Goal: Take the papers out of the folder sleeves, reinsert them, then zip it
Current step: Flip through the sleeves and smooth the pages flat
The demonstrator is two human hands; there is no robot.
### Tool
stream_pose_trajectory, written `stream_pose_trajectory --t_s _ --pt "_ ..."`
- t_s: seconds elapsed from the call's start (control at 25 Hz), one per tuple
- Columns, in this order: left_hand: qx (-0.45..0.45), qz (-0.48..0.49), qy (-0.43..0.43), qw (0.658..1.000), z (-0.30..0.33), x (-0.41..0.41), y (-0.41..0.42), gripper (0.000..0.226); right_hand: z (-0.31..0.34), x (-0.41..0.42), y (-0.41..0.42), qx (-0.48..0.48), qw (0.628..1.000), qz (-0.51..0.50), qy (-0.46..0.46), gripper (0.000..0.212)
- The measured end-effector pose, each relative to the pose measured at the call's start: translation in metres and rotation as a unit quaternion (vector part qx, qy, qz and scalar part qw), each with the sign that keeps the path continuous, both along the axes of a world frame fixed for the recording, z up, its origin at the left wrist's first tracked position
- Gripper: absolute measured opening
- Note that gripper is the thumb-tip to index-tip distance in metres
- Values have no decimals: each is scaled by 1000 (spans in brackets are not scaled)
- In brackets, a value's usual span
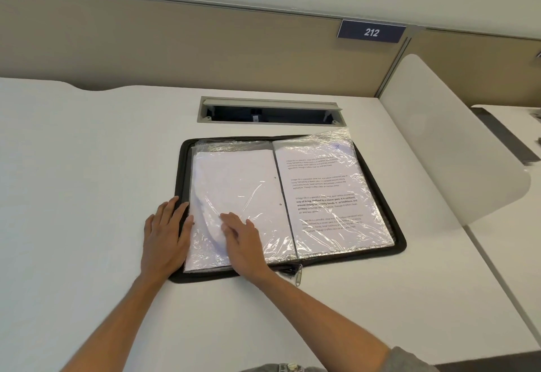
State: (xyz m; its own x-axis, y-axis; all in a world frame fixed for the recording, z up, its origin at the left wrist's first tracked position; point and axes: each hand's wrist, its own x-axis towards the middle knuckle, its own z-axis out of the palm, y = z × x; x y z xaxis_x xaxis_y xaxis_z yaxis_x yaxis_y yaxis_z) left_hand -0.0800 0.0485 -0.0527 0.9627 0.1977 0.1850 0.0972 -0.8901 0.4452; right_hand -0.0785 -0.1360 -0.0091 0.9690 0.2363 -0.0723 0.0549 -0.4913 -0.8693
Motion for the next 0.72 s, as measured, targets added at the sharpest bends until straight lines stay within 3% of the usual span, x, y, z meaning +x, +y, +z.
stream_pose_trajectory --t_s 0.08,0.2,0.32,0.4,0.56,0.64,0.72 --pt "7 -3 2 1000 -1 0 0 59 13 4 -10 107 988 -84 75 27" --pt "7 -1 4 1000 0 0 0 62 28 17 -30 237 936 -196 169 22" --pt "8 0 5 1000 0 0 -1 63 32 21 -57 268 915 -271 130 32" --pt "7 1 6 1000 0 0 -1 63 27 21 -76 233 933 -270 49 50" --pt "7 1 9 1000 1 0 -1 64 21 28 -104 23 977 -160 -139 71" --pt "8 1 10 1000 1 0 -1 64 20 32 -113 -38 978 -115 -167 67" --pt "11 2 8 1000 1 0 -1 64 24 35 -121 -29 986 -100 -133 52"
